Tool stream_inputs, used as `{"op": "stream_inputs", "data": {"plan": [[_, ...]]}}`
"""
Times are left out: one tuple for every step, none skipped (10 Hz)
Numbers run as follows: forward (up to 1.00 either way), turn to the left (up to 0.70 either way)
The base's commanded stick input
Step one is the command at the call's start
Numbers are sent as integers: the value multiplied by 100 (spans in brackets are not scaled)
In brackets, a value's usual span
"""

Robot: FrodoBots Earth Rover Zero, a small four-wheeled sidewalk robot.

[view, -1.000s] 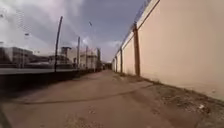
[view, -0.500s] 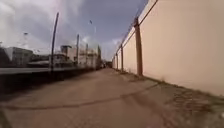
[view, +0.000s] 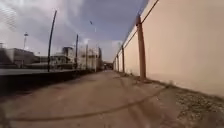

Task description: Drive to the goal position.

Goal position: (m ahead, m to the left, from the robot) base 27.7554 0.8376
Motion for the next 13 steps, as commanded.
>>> {"op": "stream_inputs", "data": {"plan": [[70, 0], [70, 0], [70, 0], [70, 0], [70, 0], [70, 0], [70, 0], [70, 0], [70, 0], [70, 0], [70, 0], [70, 0], [70, 0]]}}
